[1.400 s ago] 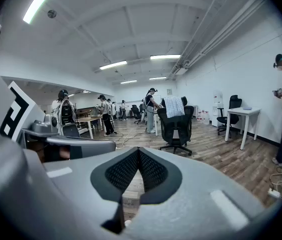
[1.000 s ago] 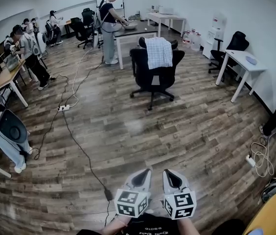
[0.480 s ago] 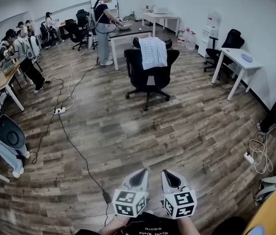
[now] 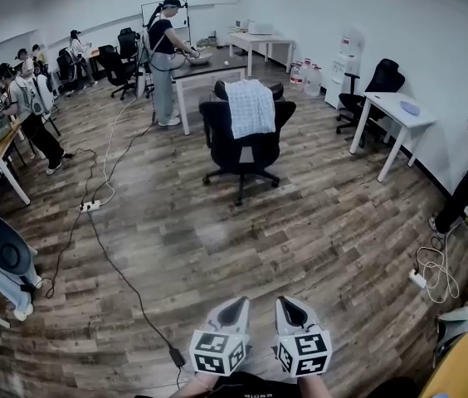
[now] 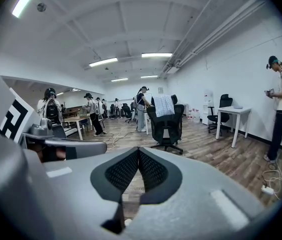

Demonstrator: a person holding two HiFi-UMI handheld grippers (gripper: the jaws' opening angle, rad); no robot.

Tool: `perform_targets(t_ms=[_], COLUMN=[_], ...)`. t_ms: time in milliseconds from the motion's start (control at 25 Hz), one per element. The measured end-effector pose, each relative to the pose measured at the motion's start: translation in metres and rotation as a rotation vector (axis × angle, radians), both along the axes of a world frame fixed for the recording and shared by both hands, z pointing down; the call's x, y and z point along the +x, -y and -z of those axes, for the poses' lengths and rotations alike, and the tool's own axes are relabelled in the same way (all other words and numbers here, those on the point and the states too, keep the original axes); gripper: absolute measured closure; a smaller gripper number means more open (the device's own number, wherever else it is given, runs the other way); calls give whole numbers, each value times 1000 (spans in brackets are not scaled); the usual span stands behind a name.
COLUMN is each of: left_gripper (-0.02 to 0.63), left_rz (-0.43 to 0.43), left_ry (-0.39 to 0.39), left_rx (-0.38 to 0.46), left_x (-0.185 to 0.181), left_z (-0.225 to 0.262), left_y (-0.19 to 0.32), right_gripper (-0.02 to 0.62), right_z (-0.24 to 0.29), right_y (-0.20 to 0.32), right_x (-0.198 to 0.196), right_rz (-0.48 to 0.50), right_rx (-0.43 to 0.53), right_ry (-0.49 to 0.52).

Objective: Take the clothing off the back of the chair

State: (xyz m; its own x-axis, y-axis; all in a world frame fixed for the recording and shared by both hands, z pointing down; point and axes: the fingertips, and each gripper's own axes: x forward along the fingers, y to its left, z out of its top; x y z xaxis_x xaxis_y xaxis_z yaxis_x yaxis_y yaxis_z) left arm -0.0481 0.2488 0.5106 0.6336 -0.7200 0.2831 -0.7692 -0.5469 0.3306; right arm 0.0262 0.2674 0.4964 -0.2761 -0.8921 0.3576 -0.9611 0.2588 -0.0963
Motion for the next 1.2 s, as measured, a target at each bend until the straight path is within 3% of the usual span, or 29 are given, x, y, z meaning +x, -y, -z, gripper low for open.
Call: perform_targets(t_ms=[520,1040,1200], left_gripper=[606,606,606], left_rz=[-18,-66,-118], left_ry=[27,21,21], left_rx=[-35,-10,-20], left_x=[-8,-33,-35], left_z=[-12,-8,-15], left_y=[92,169,177], right_gripper=[591,589,589], right_z=[-13,-13,-16], right_y=[87,167,177], right_x=[-10,-40,-55], right_rz=[-17,-55,-46], right_rx=[-46,-39,-49], right_ry=[43,-5,-2])
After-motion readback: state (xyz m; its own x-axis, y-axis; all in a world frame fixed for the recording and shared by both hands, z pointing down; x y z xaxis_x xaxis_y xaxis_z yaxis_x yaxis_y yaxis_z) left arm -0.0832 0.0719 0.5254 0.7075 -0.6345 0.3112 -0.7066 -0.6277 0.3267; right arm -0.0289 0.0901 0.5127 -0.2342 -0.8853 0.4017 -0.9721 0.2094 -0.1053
